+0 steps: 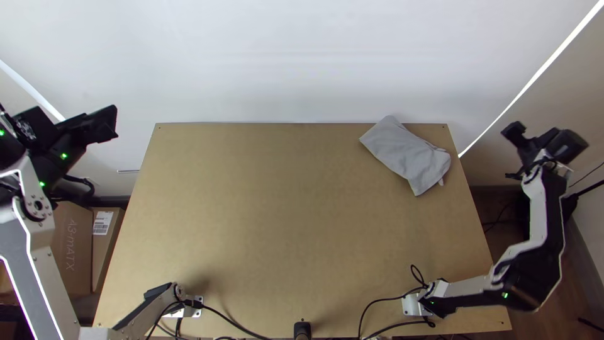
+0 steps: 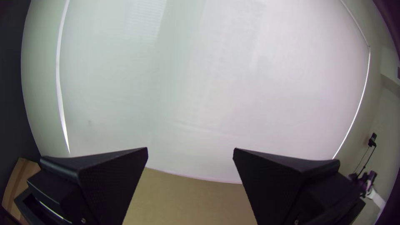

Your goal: Fold the t-shirt

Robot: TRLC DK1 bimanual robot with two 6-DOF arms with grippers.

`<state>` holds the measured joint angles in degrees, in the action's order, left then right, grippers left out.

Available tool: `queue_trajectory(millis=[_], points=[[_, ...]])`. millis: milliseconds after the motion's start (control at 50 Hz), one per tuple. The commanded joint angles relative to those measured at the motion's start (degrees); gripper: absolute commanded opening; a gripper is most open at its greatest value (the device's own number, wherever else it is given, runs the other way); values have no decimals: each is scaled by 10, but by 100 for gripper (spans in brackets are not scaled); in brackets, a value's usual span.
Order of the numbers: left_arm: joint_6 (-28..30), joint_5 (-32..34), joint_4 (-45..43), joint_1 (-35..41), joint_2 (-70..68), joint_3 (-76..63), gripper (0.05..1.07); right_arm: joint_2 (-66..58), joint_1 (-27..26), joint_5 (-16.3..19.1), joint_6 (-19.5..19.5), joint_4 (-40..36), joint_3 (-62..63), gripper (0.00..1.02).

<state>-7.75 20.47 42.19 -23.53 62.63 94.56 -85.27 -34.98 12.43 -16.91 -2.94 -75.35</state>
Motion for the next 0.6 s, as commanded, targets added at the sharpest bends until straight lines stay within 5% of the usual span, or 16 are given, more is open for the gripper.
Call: queue_trajectory(millis=[0, 160, 280, 480, 580], points=[[-10, 0, -50, -4, -49, -60, 103, 105, 9, -5, 28, 21, 3, 98], [-13, -3, -118, -4, -92, -134, 103, 214, 22, -12, -16, 186, 44, 98], [-27, -34, -207, -2, -131, -211, 103, 258, 35, -11, -23, 224, 58, 98], [-37, -67, -355, 2, -220, -344, 103, 351, 88, -24, -12, 324, 141, 98], [-36, -77, -418, 3, -273, -412, 103, 400, 142, -44, 32, 340, 181, 98]])
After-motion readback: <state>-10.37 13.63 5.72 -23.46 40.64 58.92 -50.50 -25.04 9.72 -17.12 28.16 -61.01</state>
